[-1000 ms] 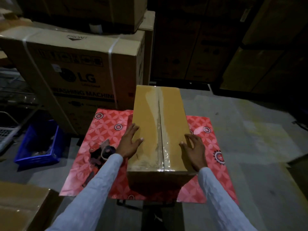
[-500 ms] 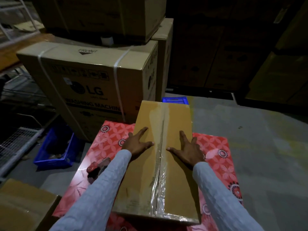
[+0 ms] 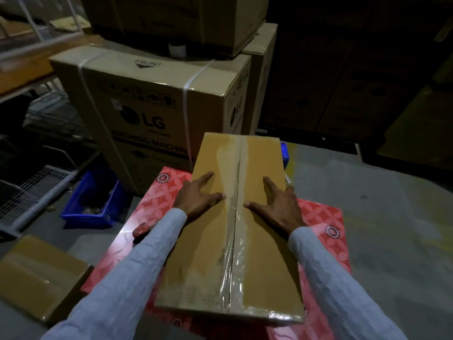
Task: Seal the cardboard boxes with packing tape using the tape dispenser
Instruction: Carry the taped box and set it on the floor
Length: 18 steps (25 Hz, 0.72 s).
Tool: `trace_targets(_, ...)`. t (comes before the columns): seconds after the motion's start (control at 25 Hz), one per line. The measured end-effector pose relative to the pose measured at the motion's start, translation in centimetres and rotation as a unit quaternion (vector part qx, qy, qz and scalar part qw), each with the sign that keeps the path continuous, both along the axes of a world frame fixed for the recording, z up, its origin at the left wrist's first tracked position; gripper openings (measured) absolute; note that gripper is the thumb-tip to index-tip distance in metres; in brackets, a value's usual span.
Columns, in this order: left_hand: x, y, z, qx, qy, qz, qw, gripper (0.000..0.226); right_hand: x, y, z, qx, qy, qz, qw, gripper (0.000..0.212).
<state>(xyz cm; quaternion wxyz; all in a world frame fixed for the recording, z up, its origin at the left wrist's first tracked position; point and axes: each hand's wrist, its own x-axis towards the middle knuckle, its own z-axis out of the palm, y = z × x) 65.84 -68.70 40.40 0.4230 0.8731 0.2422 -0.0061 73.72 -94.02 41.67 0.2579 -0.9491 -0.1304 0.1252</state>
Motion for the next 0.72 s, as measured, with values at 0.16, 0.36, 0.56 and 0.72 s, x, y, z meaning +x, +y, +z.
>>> trace_targets(0.16, -3.4, 2.5, 3.4, -0.007, -0.04, 0.038, 0.998, 0.093, -1.6, 3.0, 4.8, 0.004, -0.032, 0.045, 0.998, 0.111)
trace_targets(0.36, -11.8, 8.7, 6.6, -0.003, -0.046, 0.09, 0.995, 0.101, -6.7, 9.7, 9.2, 0.001, -0.067, 0.11, 0.992, 0.112)
trace_targets(0.56, -24.7, 14.2, 9.2, 0.005, -0.057, 0.188, 0.981, 0.096, -15.2, 18.7, 11.4, 0.011, -0.059, 0.205, 0.977, 0.11)
trace_targets(0.72, -35.8, 17.6, 9.1, 0.014, -0.064, 0.274, 0.96, 0.1, -23.1, 25.6, 11.4, 0.006, -0.058, 0.285, 0.957, 0.109)
